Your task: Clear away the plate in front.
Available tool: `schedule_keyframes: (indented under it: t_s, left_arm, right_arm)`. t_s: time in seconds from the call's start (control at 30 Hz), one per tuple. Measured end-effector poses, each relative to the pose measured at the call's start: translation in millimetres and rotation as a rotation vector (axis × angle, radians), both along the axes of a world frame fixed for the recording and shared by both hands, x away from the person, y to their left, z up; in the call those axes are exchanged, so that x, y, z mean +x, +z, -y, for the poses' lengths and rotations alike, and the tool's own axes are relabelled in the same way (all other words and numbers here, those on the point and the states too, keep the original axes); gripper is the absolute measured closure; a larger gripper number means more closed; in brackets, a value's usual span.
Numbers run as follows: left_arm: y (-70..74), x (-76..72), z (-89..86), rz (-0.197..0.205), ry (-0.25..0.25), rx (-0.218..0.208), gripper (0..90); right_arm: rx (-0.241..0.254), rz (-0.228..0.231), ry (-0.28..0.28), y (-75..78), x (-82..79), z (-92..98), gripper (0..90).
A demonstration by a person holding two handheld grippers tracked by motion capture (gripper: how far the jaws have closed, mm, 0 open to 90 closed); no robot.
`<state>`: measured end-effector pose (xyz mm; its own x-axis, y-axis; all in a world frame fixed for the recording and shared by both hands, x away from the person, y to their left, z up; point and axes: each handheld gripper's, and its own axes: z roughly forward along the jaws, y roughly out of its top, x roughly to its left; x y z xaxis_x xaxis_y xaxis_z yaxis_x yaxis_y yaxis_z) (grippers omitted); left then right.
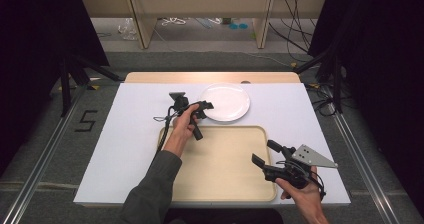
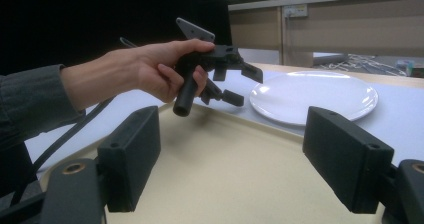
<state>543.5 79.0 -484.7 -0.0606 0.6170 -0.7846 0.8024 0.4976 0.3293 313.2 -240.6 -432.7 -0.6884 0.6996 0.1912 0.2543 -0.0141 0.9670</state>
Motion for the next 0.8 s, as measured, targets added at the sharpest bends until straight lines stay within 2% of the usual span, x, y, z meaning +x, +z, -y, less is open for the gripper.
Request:
schedule_keyframes:
  t_s: [0.37,0.4,0.43,0.47,0.53,0.63,0.7,0.73,0.8]
  left_arm:
    - [-4.9,6.2,2.2,-0.014,0.004,-0.006,28.4]
    - [-5.1,6.5,2.5,-0.019,0.005,-0.001,28.5]
    - [-7.3,7.2,4.1,-0.008,0.019,-0.001,28.4]
    - [-7.3,7.3,3.5,-0.023,0.002,0.017,28.7]
    - [-8.6,8.0,4.0,-0.012,-0.002,-0.007,28.7]
    - [-11.9,9.4,5.7,-0.007,0.026,-0.039,30.2]
    - [-13.1,10.7,6.0,-0.020,0.043,-0.075,31.6]
    - [-13.4,11.3,6.2,-0.035,0.043,-0.083,32.3]
    - [-13.4,11.5,6.7,-0.033,0.044,-0.078,33.8]
  right_arm:
    - [-0.001,-0.003,0.005,0.5,-0.4,0.8,24.5]
    - [-0.001,-0.003,0.005,0.6,-0.3,0.8,24.5]
    - [-0.001,-0.002,0.005,0.6,-0.2,0.7,24.6]
    - [-0.002,-0.005,0.006,0.2,-0.2,0.3,24.6]
    - [0.000,-0.007,0.007,0.1,-0.2,0.3,24.6]
    - [0.006,-0.005,0.013,0.4,-0.4,0.4,24.7]
    - [0.005,-0.007,0.018,-0.1,-0.6,-0.1,24.8]
    - [0.003,0.003,0.016,0.0,0.0,0.0,24.8]
    - [0.004,0.003,0.018,0.0,0.1,0.0,24.9]
